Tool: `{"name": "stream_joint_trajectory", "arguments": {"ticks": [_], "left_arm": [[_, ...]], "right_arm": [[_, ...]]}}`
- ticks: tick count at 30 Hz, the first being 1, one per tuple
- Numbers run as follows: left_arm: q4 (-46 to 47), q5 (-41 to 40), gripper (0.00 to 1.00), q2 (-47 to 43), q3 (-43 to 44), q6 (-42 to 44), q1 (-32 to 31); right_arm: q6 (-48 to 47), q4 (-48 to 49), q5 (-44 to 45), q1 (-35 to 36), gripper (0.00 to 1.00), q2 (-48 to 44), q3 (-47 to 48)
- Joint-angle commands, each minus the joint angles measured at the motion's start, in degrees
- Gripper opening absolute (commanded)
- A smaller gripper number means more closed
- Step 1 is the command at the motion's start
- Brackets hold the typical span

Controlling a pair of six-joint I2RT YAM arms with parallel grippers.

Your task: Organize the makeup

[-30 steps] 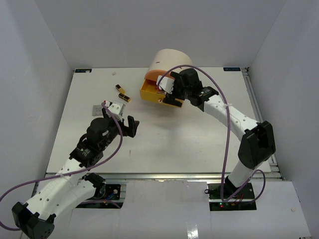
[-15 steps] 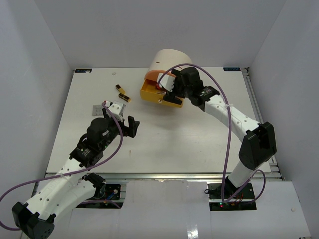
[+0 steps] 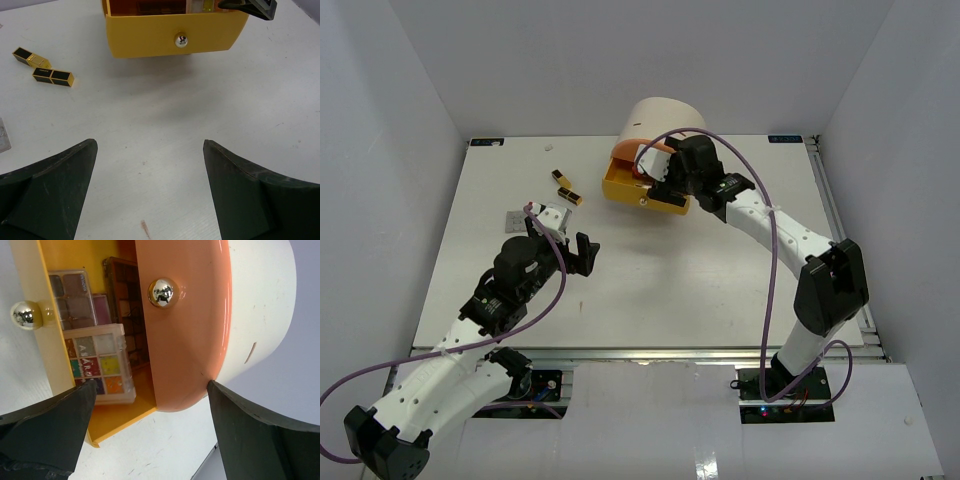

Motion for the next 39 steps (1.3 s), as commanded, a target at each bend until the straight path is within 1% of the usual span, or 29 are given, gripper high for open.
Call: {"name": "stream_joint_trajectory", "arguments": {"ticks": [1,6,9,12,14,17,20,23,25,26,27,29,32,34,36,39], "left_arm": [[0.34,0.55,0.98,-0.21,-0.67,-0.28,0.34],[0.43,0.55,0.98,-0.21,-0.58,-0.36,0.34],[0.35,0.55,0.98,-0.13,-0.66,-0.28,0.43],[0.52,0.47,0.98,0.29,-0.72,-0.32,0.46],[0.45,0.47,0.98,1.0,-0.53,-0.64,0.92],[-0.03,0.39,0.98,4.11,0.32,-2.07,2.35],[0.06,3.55,0.98,8.86,1.73,-4.33,7.59],[1.85,12.52,0.98,14.06,3.33,-7.33,16.98],[2.85,18.46,0.98,19.33,5.66,-9.19,25.31],[3.17,20.94,0.98,21.78,6.88,-9.86,28.67],[3.2,22.14,0.98,23.98,8.11,-10.1,30.06],[2.45,20.31,0.98,31.14,12.86,-9.59,32.14],[0.27,13.06,0.98,41.01,20.13,-7.02,32.8],[-1.38,7.81,0.98,48.55,24.95,-5.33,33.15],[-3.19,6.21,0.98,54.05,28.06,-4.5,35.79],[-4.06,2.11,0.98,60.52,31.02,-2.78,36.9]], "right_arm": [[-0.03,6.84,4.27,-0.33,0.99,1.6,0.81],[0.75,11.28,6.53,-0.33,1.0,1.81,-0.36],[1.14,11.44,5.53,-0.25,1.0,0.73,-1.31],[3.79,10.5,1.29,-0.33,1.0,-2.84,-2.1],[5.89,8.18,-1.38,-0.33,0.99,-5.13,-1.78],[10.29,5.97,-7.11,-0.48,0.99,-9.9,-2.01],[15.45,2.6,-14.96,-1.27,0.98,-14.8,-4.26],[18.82,0.84,-25.27,-2.94,0.97,-19.29,-9.03],[19.96,0.27,-36.0,-6.72,0.96,-22.4,-13.73],[20.26,0.34,-42.72,-8.6,0.96,-24.13,-15.88],[20.4,1.18,-51.02,-10.21,0.96,-26.11,-17.82],[22.62,6.22,-60.77,-15.85,0.96,-29.61,-24.78],[22.96,6.67,-63.84,-20.17,0.96,-31.89,-28.22],[23.8,6.71,-65.87,-21.64,0.97,-32.82,-29.25],[24.19,6.86,-66.6,-22.09,0.97,-33.58,-29.78],[24.43,6.96,-66.68,-22.25,0.96,-34.35,-30.27]]}}
